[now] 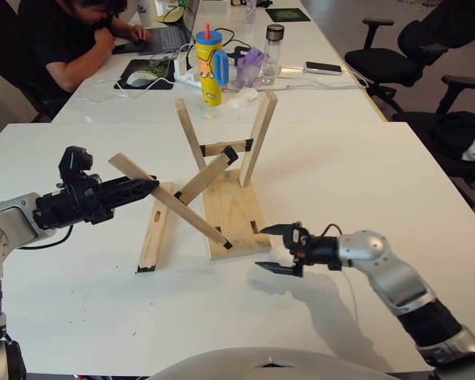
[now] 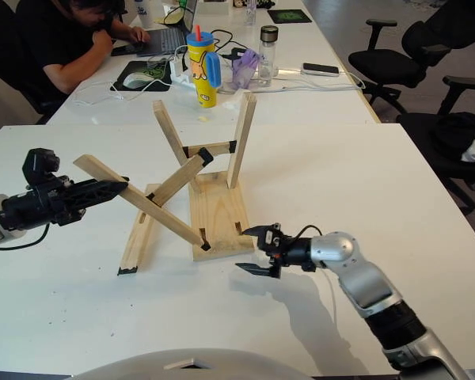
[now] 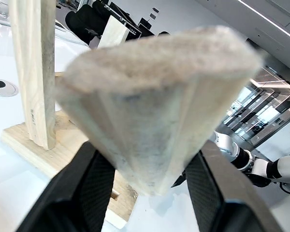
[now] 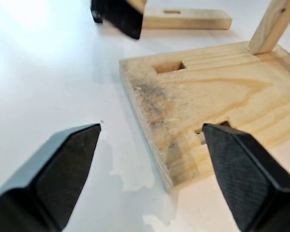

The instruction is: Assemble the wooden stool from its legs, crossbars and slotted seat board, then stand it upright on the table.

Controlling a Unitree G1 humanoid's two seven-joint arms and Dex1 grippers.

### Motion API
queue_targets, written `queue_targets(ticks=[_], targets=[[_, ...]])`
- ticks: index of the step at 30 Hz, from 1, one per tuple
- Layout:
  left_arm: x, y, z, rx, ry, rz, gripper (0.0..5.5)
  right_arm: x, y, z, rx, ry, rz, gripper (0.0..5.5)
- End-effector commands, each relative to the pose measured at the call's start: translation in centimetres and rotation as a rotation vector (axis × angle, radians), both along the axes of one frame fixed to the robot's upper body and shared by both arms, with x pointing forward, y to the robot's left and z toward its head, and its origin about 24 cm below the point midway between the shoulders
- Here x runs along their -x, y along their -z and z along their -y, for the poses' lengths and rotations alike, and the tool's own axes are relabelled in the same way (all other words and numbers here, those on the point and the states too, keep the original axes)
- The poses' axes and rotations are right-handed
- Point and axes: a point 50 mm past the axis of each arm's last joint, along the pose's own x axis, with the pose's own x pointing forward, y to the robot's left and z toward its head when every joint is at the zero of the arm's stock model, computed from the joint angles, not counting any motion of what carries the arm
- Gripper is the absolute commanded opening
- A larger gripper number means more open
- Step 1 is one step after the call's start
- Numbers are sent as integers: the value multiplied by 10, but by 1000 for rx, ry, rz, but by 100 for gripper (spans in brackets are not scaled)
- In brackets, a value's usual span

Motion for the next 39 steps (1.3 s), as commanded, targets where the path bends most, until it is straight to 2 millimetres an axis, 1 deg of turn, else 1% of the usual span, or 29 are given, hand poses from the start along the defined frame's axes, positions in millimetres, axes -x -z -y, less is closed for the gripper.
queue_targets(ticks=[1,2,4,8,10,13,15,18,20,22,23,25,29,33,37,39], targets=[[-4,-23,11,-136,-5,185,205,-9,22,-10,70,-17,174,390],[-5,-22,14,-188,-12,208,205,-13,23,-10,75,2,207,390],[-6,-25,22,-195,-10,251,205,-21,23,-9,93,17,266,390],[-10,-26,43,-322,-3,387,205,-40,16,-6,89,63,365,390],[-13,-28,49,-302,-16,422,205,-42,15,-9,79,59,374,390],[-16,-27,52,-307,-22,442,205,-38,14,-10,50,54,365,390],[-17,-26,53,-310,-20,451,205,-33,11,-8,-21,65,314,390],[-17,-25,55,-324,-15,462,205,-32,1,-5,-262,208,108,390],[-18,-23,56,-339,-7,467,205,-39,-5,2,-436,363,-33,363],[-19,-21,56,-348,-3,466,205,-44,-8,4,-528,456,-109,329],[-19,-20,56,-347,2,463,205,-45,-9,1,-553,473,-135,315],[-20,-17,57,-365,18,458,205,-48,-7,-3,-564,543,-167,298],[-22,-13,59,-369,47,441,205,-46,1,-13,-534,587,-200,298],[-23,-2,59,-380,61,409,205,-44,11,-19,-509,626,-238,298],[-24,3,59,-401,65,415,205,-41,24,-20,-439,640,-281,298],[-26,4,60,-418,71,427,205,-38,34,-17,-384,655,-315,298]])
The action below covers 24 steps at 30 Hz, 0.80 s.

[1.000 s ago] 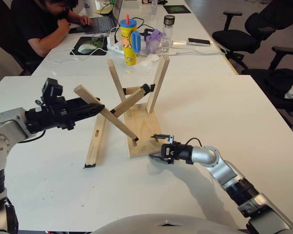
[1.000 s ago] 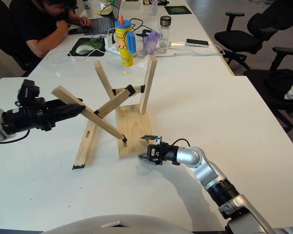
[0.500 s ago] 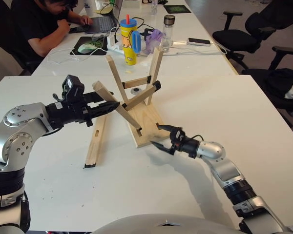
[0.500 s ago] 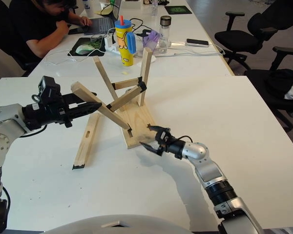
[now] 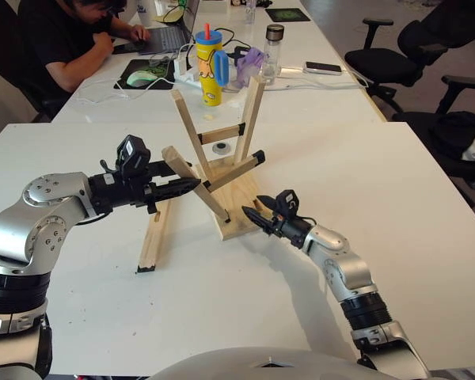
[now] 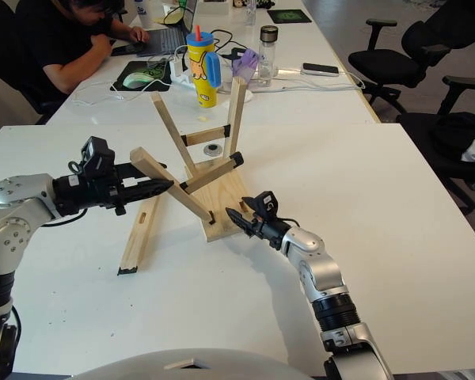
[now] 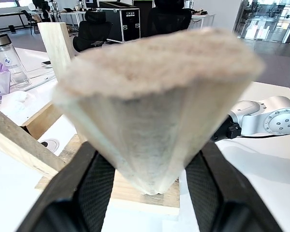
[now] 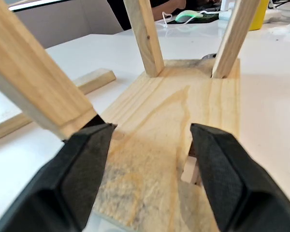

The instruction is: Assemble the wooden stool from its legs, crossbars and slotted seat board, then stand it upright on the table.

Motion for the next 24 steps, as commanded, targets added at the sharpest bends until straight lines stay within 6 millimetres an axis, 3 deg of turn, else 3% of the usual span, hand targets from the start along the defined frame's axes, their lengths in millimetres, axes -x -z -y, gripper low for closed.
queue_targets(ticks=[1,8,14,18,24], targets=[[-5,4,0,-62,1,17,205,7,21,5,96,-5,-105,298],[-11,2,-3,-183,31,29,205,17,37,2,167,-65,-173,298],[4,52,10,-287,79,-113,205,18,39,1,211,-74,-172,298],[11,85,23,-223,40,-217,205,18,39,-2,242,-94,-150,298],[5,103,19,-169,-13,-301,205,18,40,-5,245,-103,-160,295]])
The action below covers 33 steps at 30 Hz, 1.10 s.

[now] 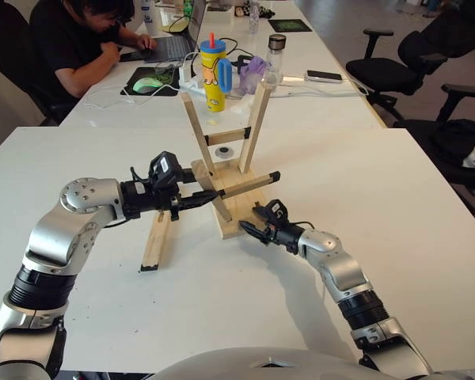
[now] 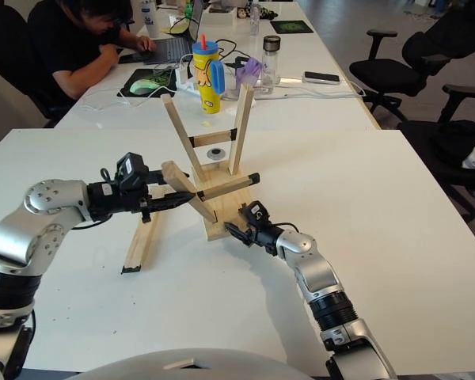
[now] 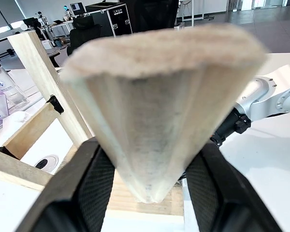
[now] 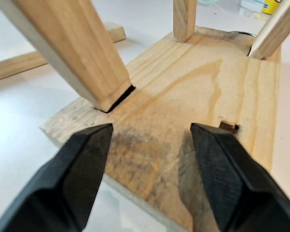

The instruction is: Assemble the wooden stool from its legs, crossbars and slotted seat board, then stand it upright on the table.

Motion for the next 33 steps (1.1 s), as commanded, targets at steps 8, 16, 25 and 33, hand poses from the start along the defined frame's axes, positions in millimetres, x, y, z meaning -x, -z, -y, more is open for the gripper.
queue_targets(ticks=[8,16,25,33], targets=[[24,111,-16,-297,-38,-393,205,10,29,1,108,-11,-141,295],[6,92,-25,-200,-126,-320,338,13,37,-2,146,-34,-167,295],[-2,-71,-50,468,-78,-86,448,12,41,6,154,4,-172,295],[10,-146,4,867,90,33,448,13,45,5,173,-6,-174,295]])
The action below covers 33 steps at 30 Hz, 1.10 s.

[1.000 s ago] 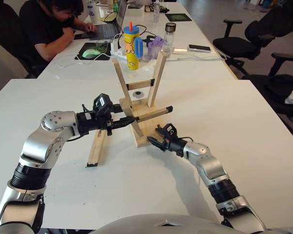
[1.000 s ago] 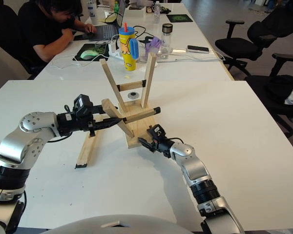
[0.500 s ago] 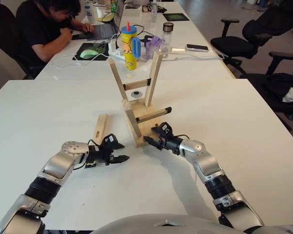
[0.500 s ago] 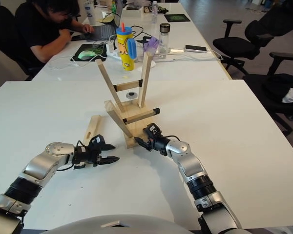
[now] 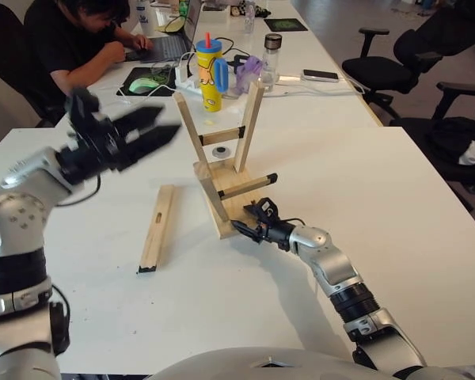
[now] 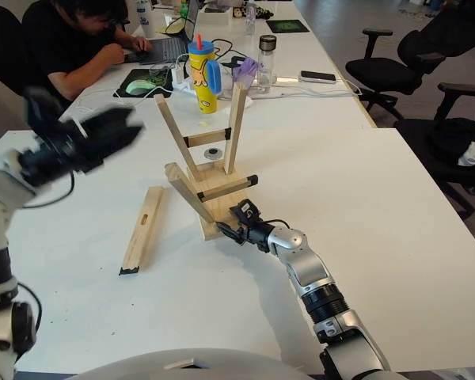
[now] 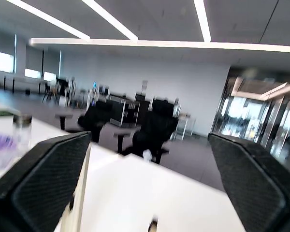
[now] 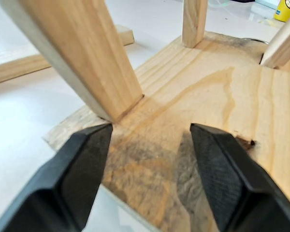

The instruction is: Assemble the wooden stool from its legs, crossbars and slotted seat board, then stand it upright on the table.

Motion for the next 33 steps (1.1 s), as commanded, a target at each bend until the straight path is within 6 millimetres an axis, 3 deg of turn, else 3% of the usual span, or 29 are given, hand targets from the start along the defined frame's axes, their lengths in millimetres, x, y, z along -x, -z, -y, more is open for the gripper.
queue_targets(ticks=[1,5,7,8,10,14,17,19,21,25,27,30,33], targets=[[14,-8,54,38,108,6,448,21,49,19,175,46,-203,295],[10,84,97,-256,80,-266,448,20,51,16,183,32,-205,295],[5,134,100,-435,-39,-408,448,19,52,16,195,29,-209,295],[2,144,93,-449,-107,-430,448,19,53,16,204,27,-210,295],[-8,131,78,-399,-214,-362,448,21,55,18,218,26,-218,295],[-21,52,53,-117,-451,-40,448,24,57,16,197,16,-210,295],[-20,30,28,-78,-653,48,448,21,46,9,141,8,-127,295],[-18,39,4,-75,-813,-3,448,15,25,6,63,32,11,295],[-8,67,-12,-132,-898,-94,471,15,6,9,17,48,142,295],[28,129,-25,-344,-983,-299,525,29,-25,34,17,107,308,295],[49,149,-24,-429,-995,-374,538,38,-35,48,28,125,322,295],[69,168,-17,-507,-975,-471,538,44,-35,66,36,141,257,295],[75,170,-10,-527,-949,-482,538,43,-23,79,21,115,127,295]])
